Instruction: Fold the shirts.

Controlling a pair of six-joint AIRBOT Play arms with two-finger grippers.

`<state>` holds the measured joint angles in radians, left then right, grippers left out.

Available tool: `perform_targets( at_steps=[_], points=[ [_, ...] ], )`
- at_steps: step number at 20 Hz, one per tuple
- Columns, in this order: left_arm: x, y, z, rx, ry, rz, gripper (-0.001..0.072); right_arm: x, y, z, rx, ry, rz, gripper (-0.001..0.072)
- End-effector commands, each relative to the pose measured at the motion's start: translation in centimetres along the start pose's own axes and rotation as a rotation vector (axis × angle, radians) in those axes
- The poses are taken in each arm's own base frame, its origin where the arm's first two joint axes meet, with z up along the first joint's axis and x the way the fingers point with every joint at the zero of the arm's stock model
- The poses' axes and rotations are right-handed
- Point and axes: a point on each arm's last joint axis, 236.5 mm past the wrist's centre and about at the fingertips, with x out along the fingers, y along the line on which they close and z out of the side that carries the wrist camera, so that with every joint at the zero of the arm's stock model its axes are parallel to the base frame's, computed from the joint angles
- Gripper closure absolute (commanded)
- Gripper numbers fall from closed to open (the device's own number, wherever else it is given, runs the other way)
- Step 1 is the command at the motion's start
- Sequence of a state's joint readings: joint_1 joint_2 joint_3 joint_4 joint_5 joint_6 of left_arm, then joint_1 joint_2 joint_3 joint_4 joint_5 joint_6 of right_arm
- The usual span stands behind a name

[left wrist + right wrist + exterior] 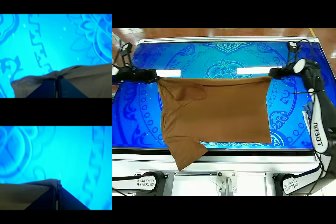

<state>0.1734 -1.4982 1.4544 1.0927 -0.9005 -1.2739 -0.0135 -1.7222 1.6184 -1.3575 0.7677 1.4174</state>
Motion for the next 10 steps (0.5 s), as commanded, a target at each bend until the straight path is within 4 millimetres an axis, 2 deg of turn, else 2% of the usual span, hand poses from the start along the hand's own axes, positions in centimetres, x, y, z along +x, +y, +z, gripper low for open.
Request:
perform_targets(
  at_steps=[1,4,7,10],
  points=[
    [4.4,1.6,2.1,-0.007,-0.122,0.052,0.0676,3.5,1.5,3.6,-0.014,-0.208,-0.004,0.0645],
    [6.8,2.8,0.7,-0.025,-0.091,0.063,0.0676,5.2,1.1,1.8,-0.001,-0.158,-0.006,0.0645],
    [8.7,3.2,-2.1,-0.037,0.005,0.052,0.0676,6.6,0.9,-1.0,0.011,-0.055,0.002,0.0645],
    [8.6,4.3,-5.3,0.036,0.145,0.087,0.0676,6.5,1.1,-2.8,0.039,0.024,0.012,0.0645]
  ],
)
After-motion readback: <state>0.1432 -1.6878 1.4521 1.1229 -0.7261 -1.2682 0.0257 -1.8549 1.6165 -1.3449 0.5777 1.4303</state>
